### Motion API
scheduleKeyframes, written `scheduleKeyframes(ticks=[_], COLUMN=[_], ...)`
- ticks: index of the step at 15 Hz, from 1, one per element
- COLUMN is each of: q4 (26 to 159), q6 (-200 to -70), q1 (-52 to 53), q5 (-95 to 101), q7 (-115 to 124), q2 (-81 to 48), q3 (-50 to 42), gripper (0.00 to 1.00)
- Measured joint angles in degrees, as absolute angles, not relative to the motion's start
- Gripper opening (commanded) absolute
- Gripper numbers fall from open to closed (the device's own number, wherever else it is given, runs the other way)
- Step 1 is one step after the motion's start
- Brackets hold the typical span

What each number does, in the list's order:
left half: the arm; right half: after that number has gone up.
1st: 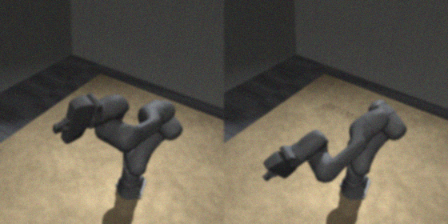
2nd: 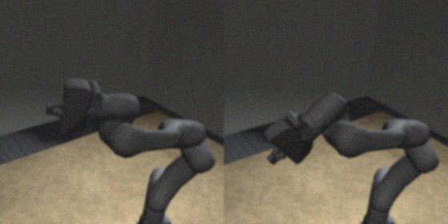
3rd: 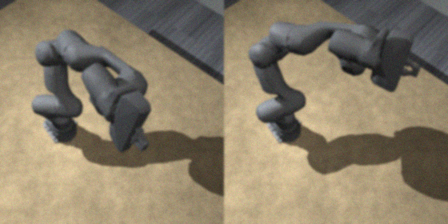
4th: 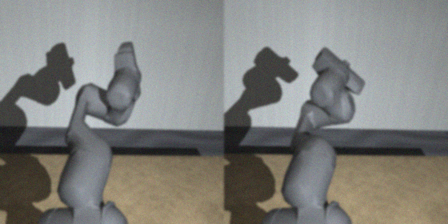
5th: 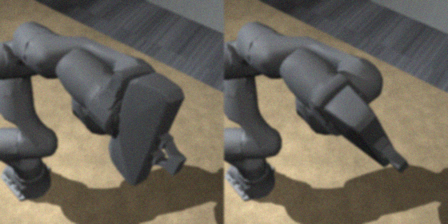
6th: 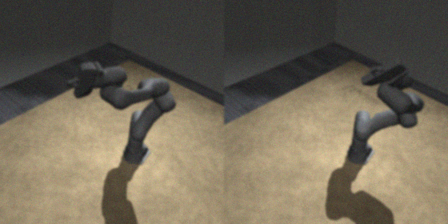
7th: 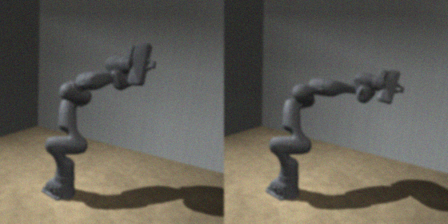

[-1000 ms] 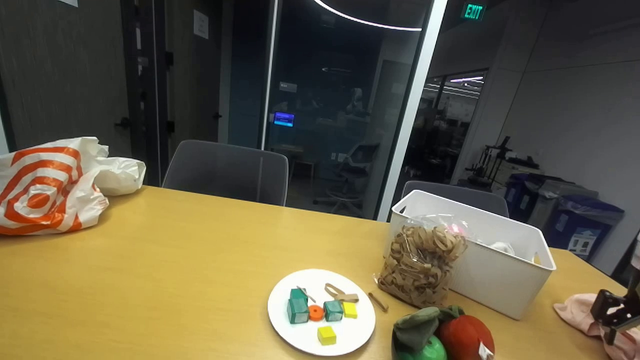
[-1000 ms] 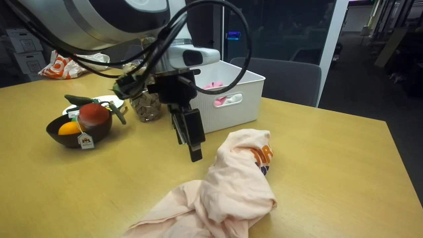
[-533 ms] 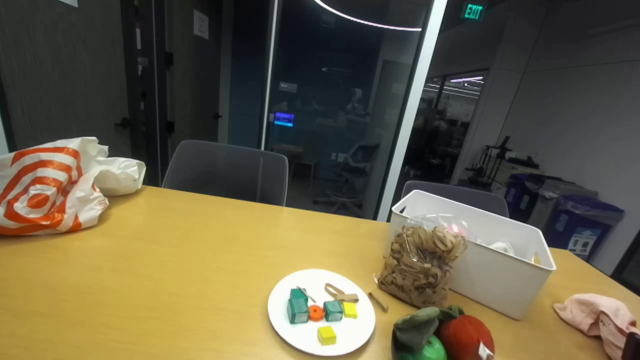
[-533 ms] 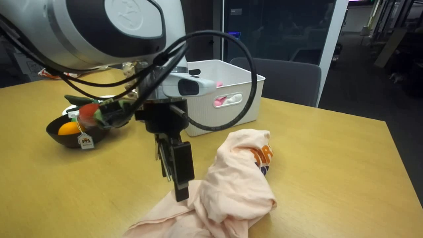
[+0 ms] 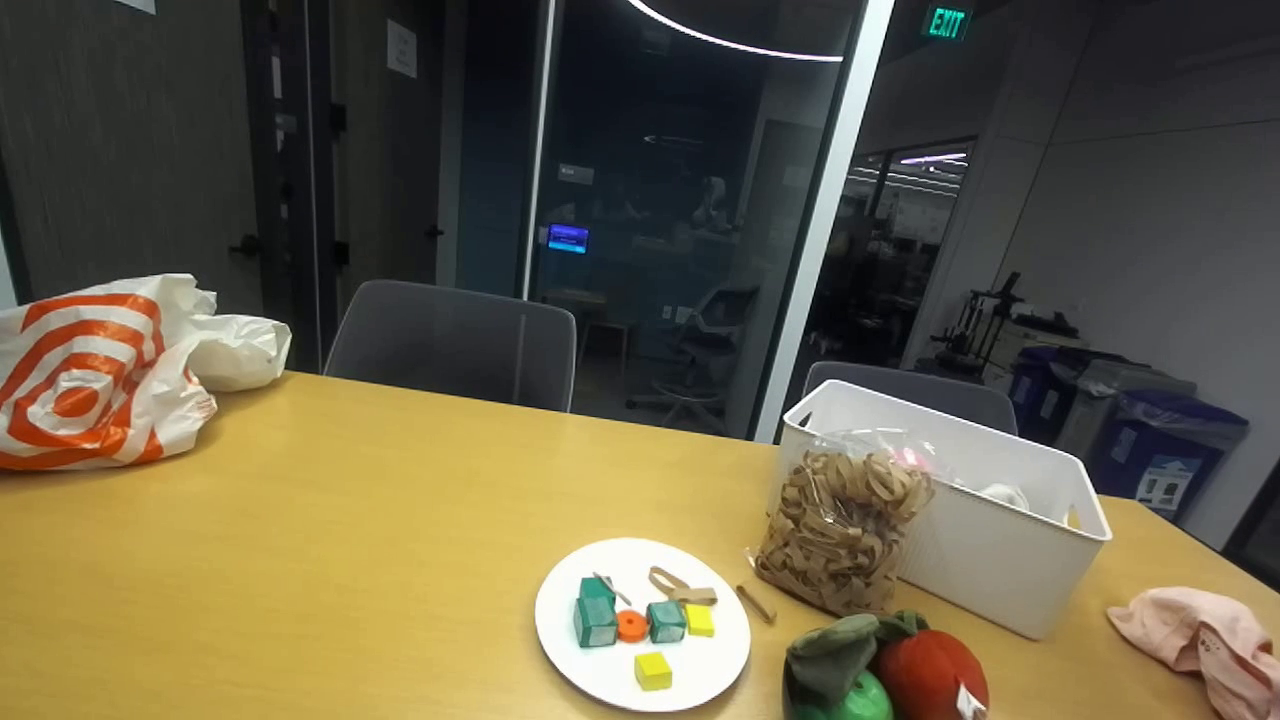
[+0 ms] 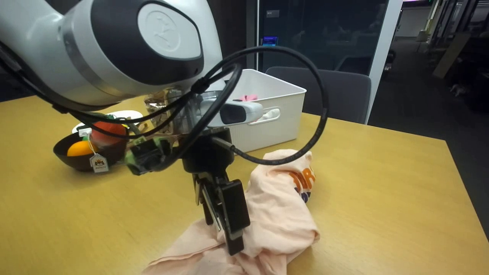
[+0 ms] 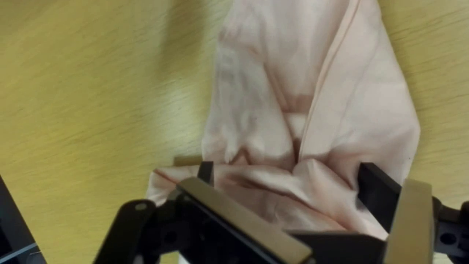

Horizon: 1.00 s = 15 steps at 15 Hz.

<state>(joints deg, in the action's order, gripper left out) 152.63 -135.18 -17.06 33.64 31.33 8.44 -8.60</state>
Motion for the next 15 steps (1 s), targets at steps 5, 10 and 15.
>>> scheduleKeyframes(ticks=[5,10,15], q4=[152.6,152.59,152.6], q6=[-139.31,-142.71,-143.46], q1=[-17.2,-17.68,-18.16], q5=[34.73,34.72,34.72], q7=[32.5,32.67,32.66], q2=[8.4,8.24,6.87], q3=[-9.65,-11.1,-11.74], gripper=[1.0,0.8,0.42])
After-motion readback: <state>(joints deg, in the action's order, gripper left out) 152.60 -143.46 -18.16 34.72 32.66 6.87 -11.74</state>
